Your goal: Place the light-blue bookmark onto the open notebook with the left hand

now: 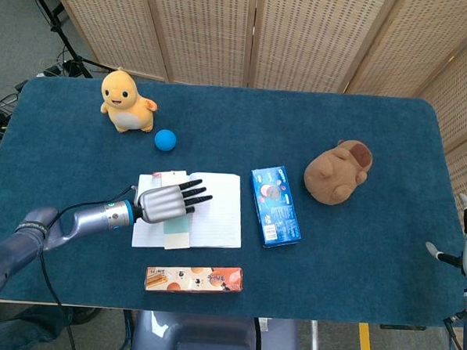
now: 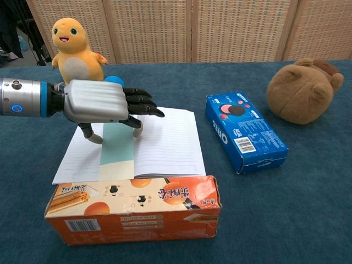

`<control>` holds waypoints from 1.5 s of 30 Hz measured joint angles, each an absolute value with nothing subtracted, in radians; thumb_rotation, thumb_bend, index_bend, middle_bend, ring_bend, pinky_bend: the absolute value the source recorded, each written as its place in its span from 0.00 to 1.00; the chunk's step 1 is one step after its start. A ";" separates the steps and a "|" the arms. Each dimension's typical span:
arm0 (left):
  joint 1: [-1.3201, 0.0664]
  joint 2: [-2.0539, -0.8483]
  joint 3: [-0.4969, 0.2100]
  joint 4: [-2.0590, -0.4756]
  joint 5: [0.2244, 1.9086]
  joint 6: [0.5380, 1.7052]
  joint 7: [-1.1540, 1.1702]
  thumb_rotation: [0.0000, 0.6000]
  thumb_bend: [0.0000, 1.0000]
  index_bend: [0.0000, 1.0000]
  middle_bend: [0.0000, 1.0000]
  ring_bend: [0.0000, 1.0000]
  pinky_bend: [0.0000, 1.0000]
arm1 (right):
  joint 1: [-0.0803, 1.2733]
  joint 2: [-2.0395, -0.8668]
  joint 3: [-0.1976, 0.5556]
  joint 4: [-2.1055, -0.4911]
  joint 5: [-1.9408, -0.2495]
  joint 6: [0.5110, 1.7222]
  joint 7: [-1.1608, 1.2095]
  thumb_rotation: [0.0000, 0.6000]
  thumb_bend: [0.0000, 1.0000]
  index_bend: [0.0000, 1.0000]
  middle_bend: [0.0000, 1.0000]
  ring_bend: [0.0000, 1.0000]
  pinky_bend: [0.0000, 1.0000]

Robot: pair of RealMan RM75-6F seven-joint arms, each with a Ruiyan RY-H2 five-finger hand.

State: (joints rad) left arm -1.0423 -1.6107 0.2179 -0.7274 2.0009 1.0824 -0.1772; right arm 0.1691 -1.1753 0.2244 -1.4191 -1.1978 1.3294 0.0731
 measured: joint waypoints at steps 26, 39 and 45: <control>-1.022 -1.708 0.242 -0.555 1.960 1.133 -0.180 1.00 0.08 0.02 0.00 0.00 0.00 | 0.162 -1.167 0.228 -1.420 -1.202 1.328 0.093 1.00 0.00 0.00 0.00 0.00 0.00; -0.980 -1.598 0.235 -0.683 1.933 1.291 -0.301 1.00 0.87 0.00 0.00 0.00 0.00 | 0.158 -1.163 0.224 -1.425 -1.214 1.332 0.100 1.00 0.00 0.00 0.00 0.00 0.00; -0.955 -1.481 0.255 -0.860 1.913 1.288 -0.337 1.00 1.00 0.00 0.00 0.00 0.00 | 0.160 -1.163 0.219 -1.433 -1.226 1.334 0.092 1.00 0.00 0.00 0.00 0.00 0.00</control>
